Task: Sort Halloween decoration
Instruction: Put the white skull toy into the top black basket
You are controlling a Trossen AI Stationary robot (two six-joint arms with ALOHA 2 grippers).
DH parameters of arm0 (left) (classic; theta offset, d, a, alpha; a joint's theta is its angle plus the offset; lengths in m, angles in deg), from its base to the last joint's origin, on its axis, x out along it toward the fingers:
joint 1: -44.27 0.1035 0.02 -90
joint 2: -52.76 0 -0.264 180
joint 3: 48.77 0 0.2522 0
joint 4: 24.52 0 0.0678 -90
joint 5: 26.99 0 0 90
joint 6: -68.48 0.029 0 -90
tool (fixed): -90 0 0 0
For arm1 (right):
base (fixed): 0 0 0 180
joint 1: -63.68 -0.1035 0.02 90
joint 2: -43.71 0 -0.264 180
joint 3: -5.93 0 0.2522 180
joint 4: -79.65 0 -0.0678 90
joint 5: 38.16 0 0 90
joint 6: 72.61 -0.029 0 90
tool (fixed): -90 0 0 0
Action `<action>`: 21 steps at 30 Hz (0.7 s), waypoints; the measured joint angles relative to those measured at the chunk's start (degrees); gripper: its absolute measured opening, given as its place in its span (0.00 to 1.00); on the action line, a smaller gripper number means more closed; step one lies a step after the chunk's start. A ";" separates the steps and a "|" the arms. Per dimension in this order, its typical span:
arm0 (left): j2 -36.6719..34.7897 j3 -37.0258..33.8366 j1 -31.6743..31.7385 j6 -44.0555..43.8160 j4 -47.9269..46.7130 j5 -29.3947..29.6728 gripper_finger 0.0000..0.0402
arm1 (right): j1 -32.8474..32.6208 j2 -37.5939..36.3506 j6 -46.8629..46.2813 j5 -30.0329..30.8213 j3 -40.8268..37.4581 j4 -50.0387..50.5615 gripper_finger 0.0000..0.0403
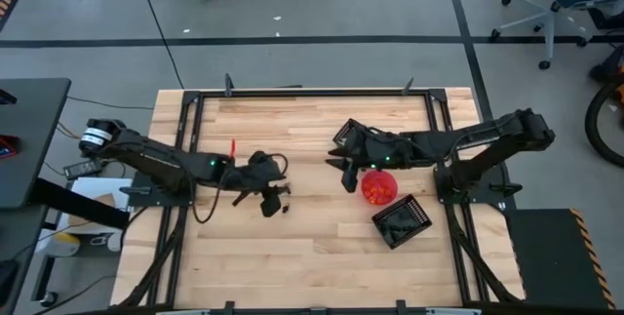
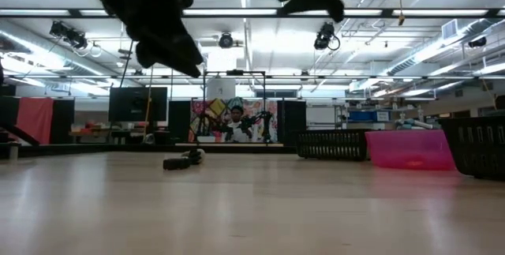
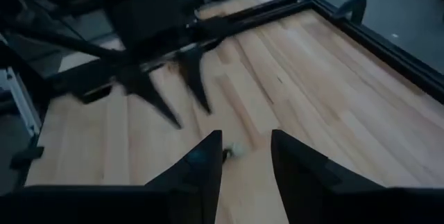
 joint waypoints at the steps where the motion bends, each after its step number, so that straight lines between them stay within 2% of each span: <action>1: -0.02 -0.01 -0.62 -0.91 -0.47 0.07 0.39 | 0.57 0.42 0.14 -0.64 -0.93 -2.05 0.32; 5: -1.38 -0.01 -3.03 -6.15 -7.45 3.16 0.39 | 1.65 3.89 0.44 -2.70 -2.01 -3.53 0.32; 9: -4.07 -0.01 -5.74 -8.85 -14.32 7.59 0.39 | 1.94 10.88 2.56 -6.54 -0.92 -6.15 0.32; 16: -9.90 -0.63 -7.39 -8.12 -19.17 9.30 0.39 | 3.57 23.05 2.74 -7.33 2.11 -16.58 0.32; 21: -14.88 -4.74 -7.40 -9.24 -17.89 10.23 0.39 | 5.20 28.29 2.78 -10.59 5.22 -17.48 0.33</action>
